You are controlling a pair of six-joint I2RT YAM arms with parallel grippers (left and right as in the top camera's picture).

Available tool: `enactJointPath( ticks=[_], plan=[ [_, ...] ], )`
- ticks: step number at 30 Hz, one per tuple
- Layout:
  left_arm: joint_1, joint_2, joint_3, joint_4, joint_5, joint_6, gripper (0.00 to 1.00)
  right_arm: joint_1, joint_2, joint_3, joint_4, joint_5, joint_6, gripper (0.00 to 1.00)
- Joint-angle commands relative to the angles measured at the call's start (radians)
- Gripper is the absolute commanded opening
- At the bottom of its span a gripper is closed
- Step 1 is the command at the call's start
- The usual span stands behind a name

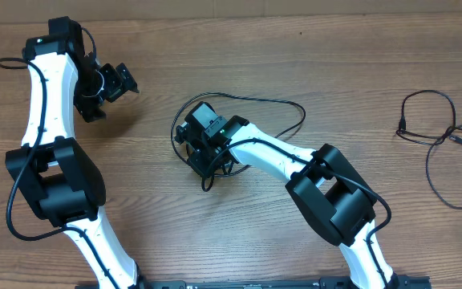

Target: Untangle cables

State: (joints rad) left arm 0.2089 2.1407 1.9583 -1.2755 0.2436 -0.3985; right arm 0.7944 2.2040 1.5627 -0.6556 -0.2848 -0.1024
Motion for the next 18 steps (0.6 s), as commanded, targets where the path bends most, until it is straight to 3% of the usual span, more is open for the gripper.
enactJointPath(
  ticks=[1, 11, 14, 18],
  plan=[
    [-0.008, -0.009, -0.003, 0.001, 0.008, -0.017, 0.99, 0.008, 0.036, 0.0, -0.013, 0.002, 0.002, 0.04],
    [-0.008, -0.009, -0.003, 0.001, 0.008, -0.017, 0.99, 0.006, 0.036, 0.035, -0.081, 0.002, 0.006, 0.05],
    [-0.008, -0.009, -0.003, 0.001, 0.008, -0.017, 1.0, 0.007, 0.036, 0.038, -0.095, 0.002, 0.005, 0.25],
    [-0.008, -0.009, -0.003, 0.001, 0.008, -0.017, 0.99, 0.006, 0.036, 0.038, -0.095, 0.002, 0.005, 0.27]
  ],
)
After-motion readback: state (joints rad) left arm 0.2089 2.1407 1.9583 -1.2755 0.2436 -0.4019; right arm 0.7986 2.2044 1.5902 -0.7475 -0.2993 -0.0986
